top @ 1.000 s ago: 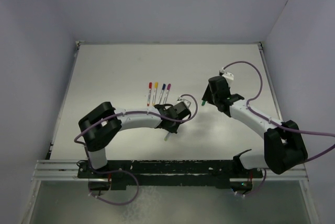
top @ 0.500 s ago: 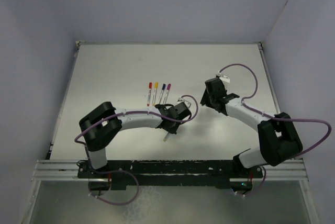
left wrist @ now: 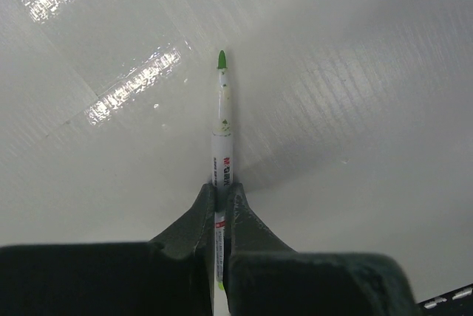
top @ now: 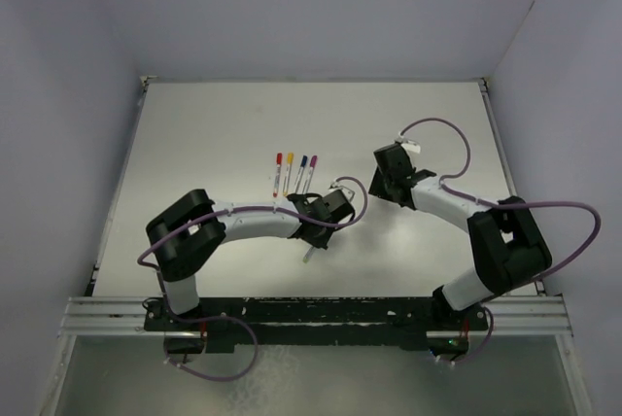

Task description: Insert the pens into the pen caps

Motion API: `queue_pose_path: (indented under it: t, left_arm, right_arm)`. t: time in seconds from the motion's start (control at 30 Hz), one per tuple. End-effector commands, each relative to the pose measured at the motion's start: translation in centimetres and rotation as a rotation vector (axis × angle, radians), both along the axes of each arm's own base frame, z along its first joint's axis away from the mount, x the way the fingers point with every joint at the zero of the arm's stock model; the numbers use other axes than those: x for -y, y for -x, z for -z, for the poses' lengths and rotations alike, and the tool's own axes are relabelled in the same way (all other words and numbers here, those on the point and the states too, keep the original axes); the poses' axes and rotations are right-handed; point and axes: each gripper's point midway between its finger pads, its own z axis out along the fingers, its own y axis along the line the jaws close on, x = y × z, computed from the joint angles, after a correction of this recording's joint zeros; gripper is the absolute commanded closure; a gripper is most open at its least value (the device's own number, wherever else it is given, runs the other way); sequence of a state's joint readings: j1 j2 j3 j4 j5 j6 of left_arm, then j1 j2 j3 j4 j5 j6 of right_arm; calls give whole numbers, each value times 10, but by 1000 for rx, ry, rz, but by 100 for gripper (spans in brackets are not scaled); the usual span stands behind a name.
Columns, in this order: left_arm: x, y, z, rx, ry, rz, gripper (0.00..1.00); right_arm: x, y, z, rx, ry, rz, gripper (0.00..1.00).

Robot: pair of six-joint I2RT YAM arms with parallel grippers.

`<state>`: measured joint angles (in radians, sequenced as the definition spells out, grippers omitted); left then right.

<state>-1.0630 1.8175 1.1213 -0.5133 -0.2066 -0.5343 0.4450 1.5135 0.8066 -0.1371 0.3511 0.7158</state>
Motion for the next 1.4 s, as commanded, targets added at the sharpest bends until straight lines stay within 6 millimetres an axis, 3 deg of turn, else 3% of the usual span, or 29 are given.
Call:
queue_pose_path:
  t: [0.0, 0.4, 0.7, 0.83, 1.03, 1.23, 1.37]
  left_arm:
    - [-54, 40, 37, -156, -194, 25, 100]
    - [-40, 35, -14, -78, -30, 23, 100]
    - [-42, 36, -16, -78, -26, 23, 100]
    - [-41, 36, -16, -76, -22, 26, 100]
    - [-40, 35, -17, -73, -19, 25, 100]
    - [-37, 32, -21, -56, -3, 21, 100]
    - [-35, 28, -24, -30, 19, 20, 100]
  right_arm:
    - [-1, -15, -11, 25, 29, 21, 48]
    - [-2, -30, -1, -20, 88, 30, 53]
    - [-3, -26, 22, -97, 104, 25, 56]
    - [-8, -33, 20, -91, 93, 24, 58]
    - [-2, -26, 29, -126, 122, 37, 69]
    - [2, -12, 43, -191, 139, 39, 96]
    - [8, 5, 55, -239, 150, 25, 100]
